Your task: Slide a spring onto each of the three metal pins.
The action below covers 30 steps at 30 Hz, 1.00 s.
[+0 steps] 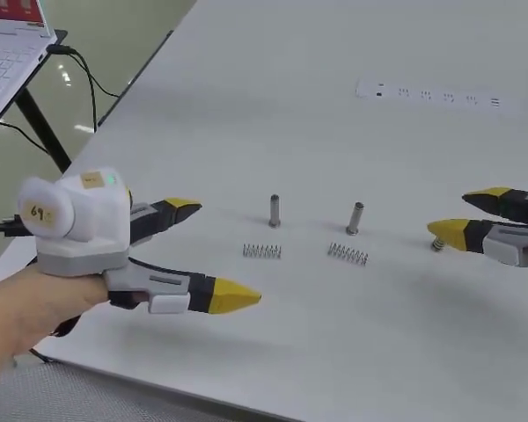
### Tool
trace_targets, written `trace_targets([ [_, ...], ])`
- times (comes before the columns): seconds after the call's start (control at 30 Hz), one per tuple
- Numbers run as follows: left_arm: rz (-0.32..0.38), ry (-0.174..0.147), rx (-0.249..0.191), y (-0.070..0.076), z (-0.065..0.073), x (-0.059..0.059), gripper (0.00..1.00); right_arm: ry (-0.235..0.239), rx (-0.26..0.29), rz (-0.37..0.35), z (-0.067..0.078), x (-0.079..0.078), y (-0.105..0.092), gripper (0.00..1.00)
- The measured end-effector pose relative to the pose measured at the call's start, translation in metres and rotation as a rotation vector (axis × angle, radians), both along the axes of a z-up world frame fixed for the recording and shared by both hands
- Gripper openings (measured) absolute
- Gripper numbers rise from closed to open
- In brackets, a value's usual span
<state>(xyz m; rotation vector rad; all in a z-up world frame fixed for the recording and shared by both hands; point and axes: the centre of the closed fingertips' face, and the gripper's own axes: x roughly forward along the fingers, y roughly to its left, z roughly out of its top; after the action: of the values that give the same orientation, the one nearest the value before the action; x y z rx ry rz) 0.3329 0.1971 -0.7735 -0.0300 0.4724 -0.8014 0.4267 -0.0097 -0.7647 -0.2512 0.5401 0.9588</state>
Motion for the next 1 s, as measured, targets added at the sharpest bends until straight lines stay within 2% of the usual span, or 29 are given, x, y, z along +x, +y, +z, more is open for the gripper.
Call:
trace_targets([
  [0.1,-0.002,0.002,0.002,0.0,0.0,0.0,0.98,-0.007,-0.018,0.042,0.002,-0.006,0.009,0.4],
  [0.13,-0.003,0.002,0.003,0.0,0.0,0.0,0.98,-0.017,-0.051,0.096,0.001,-0.011,0.013,0.39],
  [0.2,-0.004,0.003,0.003,0.0,0.0,0.0,0.98,-0.019,-0.066,0.126,0.0,-0.016,0.019,0.37],
  [0.27,-0.005,0.003,0.004,0.0,0.0,0.0,0.98,-0.001,-0.098,0.17,-0.002,-0.024,0.024,0.31],
  [0.33,-0.007,0.001,0.005,0.0,0.001,0.001,0.98,-0.019,-0.129,0.225,-0.002,-0.029,0.03,0.28],
  [0.43,-0.007,0.0,0.005,0.0,0.002,0.001,0.98,-0.045,-0.179,0.258,-0.005,-0.031,0.035,0.32],
  [0.63,-0.015,0.003,0.014,-0.001,0.0,-0.001,0.98,-0.041,-0.223,0.326,-0.007,-0.037,0.047,0.27],
  [1.0,-0.028,0.004,0.02,-0.005,-0.001,-0.003,0.98,0.008,-0.31,0.442,-0.023,-0.047,0.07,0.23],
])
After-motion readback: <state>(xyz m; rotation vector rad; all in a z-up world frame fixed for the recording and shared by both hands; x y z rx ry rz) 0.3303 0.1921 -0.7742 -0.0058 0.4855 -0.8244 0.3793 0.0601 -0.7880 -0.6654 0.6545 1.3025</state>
